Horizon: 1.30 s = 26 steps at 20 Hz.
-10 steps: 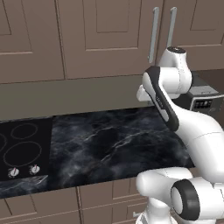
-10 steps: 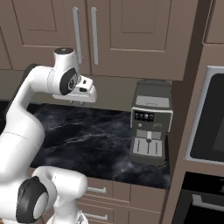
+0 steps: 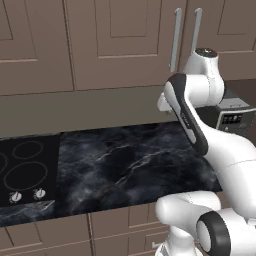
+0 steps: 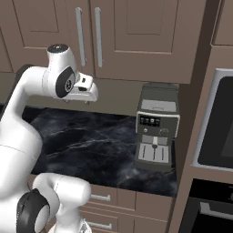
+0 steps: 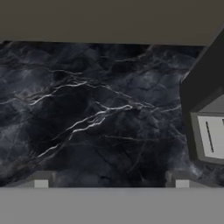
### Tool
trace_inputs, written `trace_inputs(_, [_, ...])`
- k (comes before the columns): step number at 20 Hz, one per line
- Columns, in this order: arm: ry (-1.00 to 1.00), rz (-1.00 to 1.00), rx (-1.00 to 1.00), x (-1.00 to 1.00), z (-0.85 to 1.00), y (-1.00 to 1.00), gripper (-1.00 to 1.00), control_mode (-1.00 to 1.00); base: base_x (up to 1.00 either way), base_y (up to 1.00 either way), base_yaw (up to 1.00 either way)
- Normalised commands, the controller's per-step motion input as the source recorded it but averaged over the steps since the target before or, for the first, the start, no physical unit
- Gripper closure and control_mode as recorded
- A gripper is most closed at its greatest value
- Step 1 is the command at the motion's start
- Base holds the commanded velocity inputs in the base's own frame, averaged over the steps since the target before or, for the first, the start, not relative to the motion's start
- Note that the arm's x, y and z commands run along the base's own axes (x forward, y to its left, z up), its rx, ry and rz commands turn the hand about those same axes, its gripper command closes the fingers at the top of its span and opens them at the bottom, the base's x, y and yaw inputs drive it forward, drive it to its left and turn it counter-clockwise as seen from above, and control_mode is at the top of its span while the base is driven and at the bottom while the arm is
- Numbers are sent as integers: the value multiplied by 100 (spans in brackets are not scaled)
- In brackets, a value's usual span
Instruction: Move the bowls from the cabinet to the plates on the dining table.
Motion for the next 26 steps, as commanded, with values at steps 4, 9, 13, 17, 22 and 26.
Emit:
trace_inputs(4, [-21,1,0,-14,31,-4,-100,-100,0,0,0])
trace_inputs(9, [-15,0,0,-8,34,-7,-100,-100,0,0,0])
trace_inputs(13, [-11,0,-3,-1,49,-4,-100,-100,0,0,0])
trace_inputs(17, [-7,0,-6,0,58,-8,-100,-100,0,0,0])
trace_inputs(22, [-1,0,-2,0,54,-17,-100,-100,0,0,0])
trace_inputs(26, [0,-2,0,3,34,-19,-100,-100,0,0,0])
